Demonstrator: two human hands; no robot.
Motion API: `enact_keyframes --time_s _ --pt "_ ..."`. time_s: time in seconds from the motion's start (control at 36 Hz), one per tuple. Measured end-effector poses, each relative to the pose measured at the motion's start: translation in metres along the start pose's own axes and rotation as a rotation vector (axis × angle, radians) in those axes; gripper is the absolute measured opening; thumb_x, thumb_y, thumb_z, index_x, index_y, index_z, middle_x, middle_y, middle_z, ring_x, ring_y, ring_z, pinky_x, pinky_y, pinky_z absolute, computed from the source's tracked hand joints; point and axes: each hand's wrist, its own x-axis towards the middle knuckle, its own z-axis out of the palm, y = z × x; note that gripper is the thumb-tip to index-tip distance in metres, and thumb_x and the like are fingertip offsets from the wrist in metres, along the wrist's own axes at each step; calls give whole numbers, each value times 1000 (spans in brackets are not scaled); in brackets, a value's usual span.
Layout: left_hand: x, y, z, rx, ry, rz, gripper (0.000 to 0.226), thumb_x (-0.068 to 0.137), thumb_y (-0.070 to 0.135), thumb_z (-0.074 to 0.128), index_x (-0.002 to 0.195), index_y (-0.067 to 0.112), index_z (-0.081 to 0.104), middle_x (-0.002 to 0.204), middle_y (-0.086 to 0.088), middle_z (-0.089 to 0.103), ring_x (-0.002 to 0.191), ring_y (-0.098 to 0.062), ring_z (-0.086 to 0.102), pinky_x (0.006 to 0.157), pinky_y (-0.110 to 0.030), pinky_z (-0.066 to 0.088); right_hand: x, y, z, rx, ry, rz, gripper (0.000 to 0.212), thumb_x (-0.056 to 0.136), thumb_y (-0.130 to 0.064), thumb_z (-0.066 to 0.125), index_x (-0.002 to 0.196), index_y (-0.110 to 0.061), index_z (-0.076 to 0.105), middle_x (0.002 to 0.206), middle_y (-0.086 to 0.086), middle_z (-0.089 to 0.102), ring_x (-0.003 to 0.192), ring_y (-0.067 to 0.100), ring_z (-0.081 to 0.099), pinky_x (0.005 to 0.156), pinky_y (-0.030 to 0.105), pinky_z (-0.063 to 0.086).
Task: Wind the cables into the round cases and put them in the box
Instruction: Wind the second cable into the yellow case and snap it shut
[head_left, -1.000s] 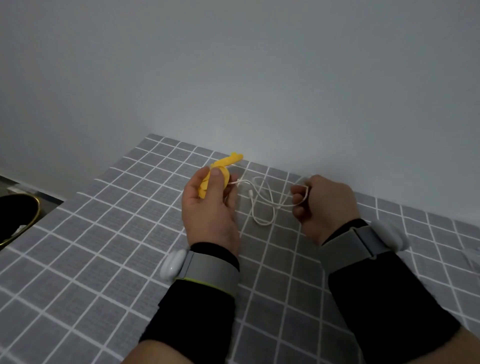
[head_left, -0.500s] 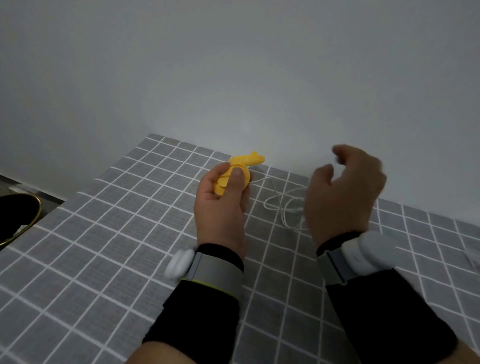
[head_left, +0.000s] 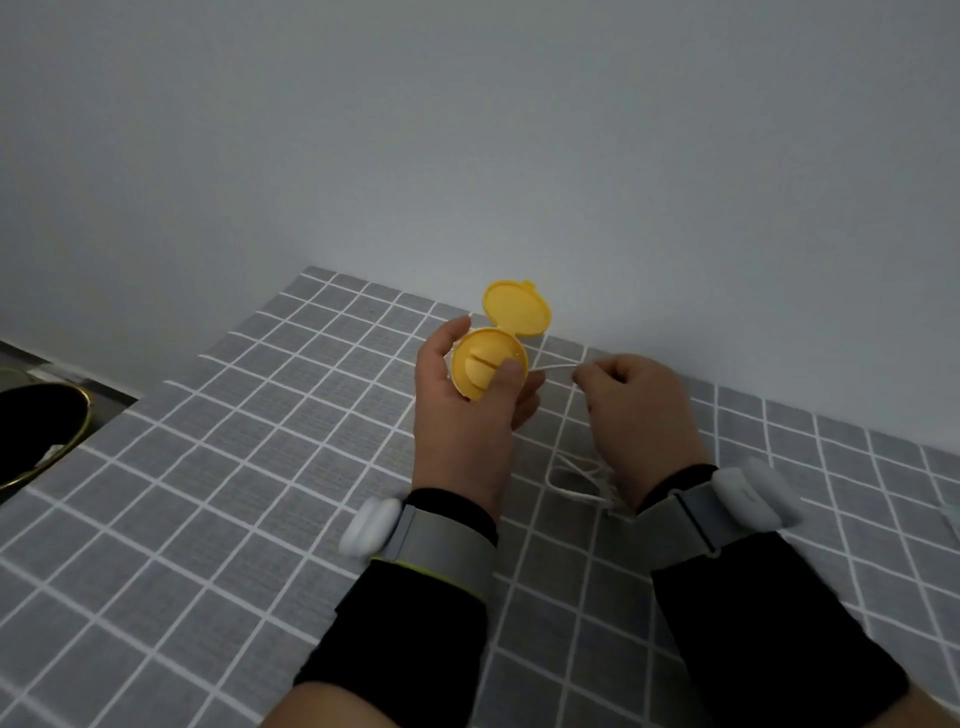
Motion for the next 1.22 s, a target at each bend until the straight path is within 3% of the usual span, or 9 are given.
enact_keyframes --time_s 0.08,0.14,0.25,0.39,0.61,0.83,0.97,1.11,1.22 --pt "1 -1 -2 6 -3 -22 53 94 -2 59 128 35 43 106 -12 71 88 -29 75 70 -38 62 2 10 -2 198 65 190 31 72 -41 55 69 -10 62 52 -1 49 57 25 47 59 56 50" --pt "3 -2 -3 20 -9 -48 46 94 -1 59 129 25 45 107 -13 68 85 -29 76 63 -32 59 -1 9 -6 349 153 235 28 76 -33 53 68 -7 58 54 3 49 56 25 44 56 48 45" --pt "3 -4 -3 -14 -58 -107 35 95 -2 57 123 19 51 108 -14 66 84 -29 75 71 -33 60 -9 -2 -8 517 385 138 17 87 -31 54 76 -20 62 57 -3 60 54 22 50 59 44 48" --pt "5 -7 -3 -43 -54 -123 25 101 5 50 125 11 52 117 -22 65 93 -35 73 77 -37 61 -16 -7 -1 673 256 -63 11 91 -31 57 86 -25 65 68 3 67 53 17 46 60 36 40" --pt "5 -12 -3 12 -119 -145 29 102 9 49 128 -2 55 115 -25 68 99 -27 69 89 -41 58 -28 -8 10 594 -23 -242 20 94 -12 65 89 -30 72 82 -9 74 74 3 66 69 19 51" --pt "4 -12 -4 45 -104 -154 21 103 13 47 106 0 63 85 -12 71 78 -20 69 74 -35 60 -28 -4 12 499 -98 -258 24 89 -6 66 84 -29 72 82 -11 73 79 3 68 73 16 51" --pt "3 -10 -2 20 -87 -153 20 103 8 45 109 0 63 92 -14 71 84 -23 69 78 -37 59 -28 -1 17 379 -63 -258 15 80 -19 60 85 -30 70 85 -5 72 80 10 68 74 25 54" --pt "2 -7 -1 -56 -63 -168 24 102 5 43 111 7 65 90 -11 73 78 -20 70 67 -31 59 -29 1 20 255 -27 -297 13 80 -26 60 89 -27 70 82 -5 69 74 14 64 73 39 56" --pt "2 -5 0 -56 -42 -171 21 101 4 44 102 5 66 82 -9 72 71 -18 69 63 -29 58 -30 0 20 197 -3 -338 10 85 -37 66 85 -27 66 78 -8 67 73 12 63 70 39 55"
